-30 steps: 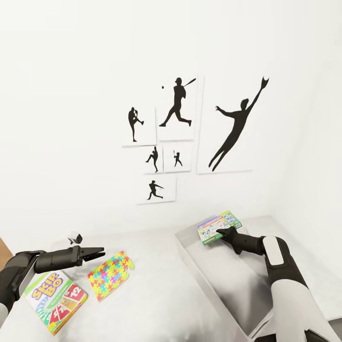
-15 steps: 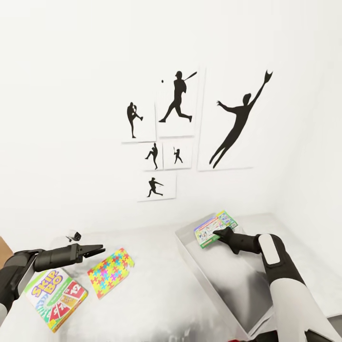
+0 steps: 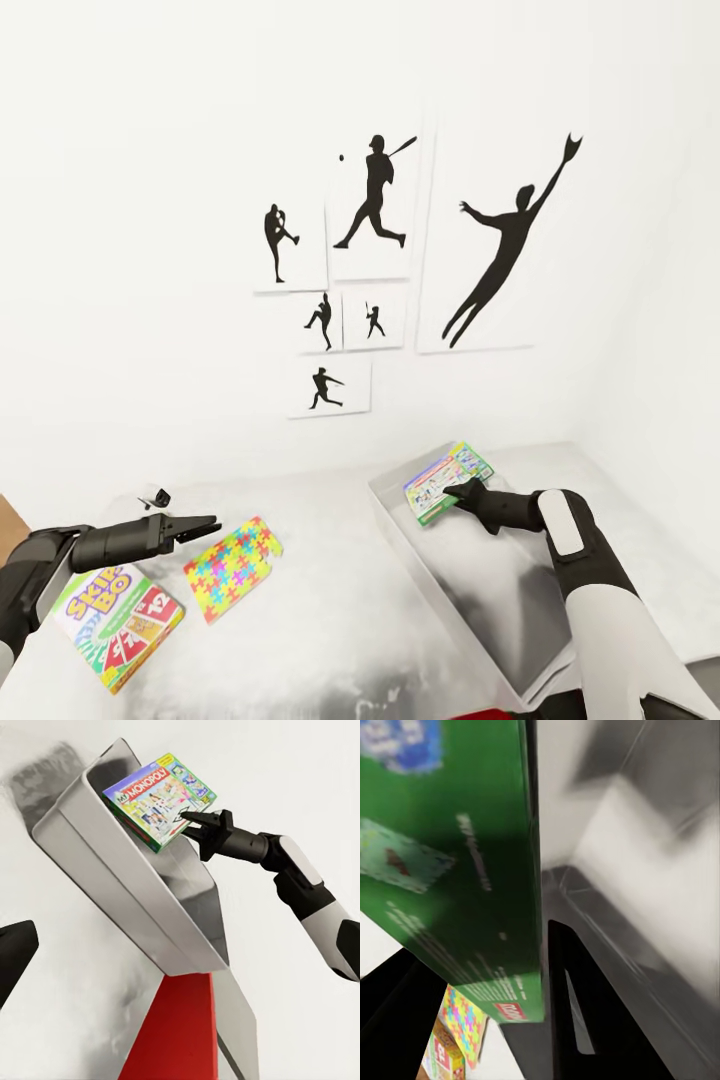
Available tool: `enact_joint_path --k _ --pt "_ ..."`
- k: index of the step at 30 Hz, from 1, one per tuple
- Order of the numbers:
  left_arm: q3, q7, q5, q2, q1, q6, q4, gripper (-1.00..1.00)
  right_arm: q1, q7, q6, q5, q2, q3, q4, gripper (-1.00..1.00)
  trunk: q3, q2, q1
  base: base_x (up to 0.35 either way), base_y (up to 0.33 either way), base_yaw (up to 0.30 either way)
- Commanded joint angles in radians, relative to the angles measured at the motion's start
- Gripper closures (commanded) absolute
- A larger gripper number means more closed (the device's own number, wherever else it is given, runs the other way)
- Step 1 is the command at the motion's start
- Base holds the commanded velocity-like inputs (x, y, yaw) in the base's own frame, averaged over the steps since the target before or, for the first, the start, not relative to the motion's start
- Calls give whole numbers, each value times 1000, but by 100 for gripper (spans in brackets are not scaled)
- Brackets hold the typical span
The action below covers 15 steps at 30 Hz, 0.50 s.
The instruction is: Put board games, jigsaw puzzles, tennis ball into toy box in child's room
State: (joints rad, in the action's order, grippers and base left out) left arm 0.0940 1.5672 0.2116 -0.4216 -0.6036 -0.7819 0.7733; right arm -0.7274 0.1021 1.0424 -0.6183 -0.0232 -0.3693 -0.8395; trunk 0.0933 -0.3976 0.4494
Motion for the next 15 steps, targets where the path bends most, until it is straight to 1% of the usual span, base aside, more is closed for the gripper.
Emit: enact_joint_path --k 1,8,15 --pt "0 4 0 0 -1 -11 3 -100 -1 11 5 9 0 -3 0 100 4 -2 1 0 0 0" --pt "0 4 1 0 1 -11 10 -100 -2 13 5 8 3 -3 0 100 15 -2 1 0 0 0" --pt "0 4 1 0 1 -11 11 -100 -7 14 5 8 14 -3 0 100 27 -2 1 0 0 0"
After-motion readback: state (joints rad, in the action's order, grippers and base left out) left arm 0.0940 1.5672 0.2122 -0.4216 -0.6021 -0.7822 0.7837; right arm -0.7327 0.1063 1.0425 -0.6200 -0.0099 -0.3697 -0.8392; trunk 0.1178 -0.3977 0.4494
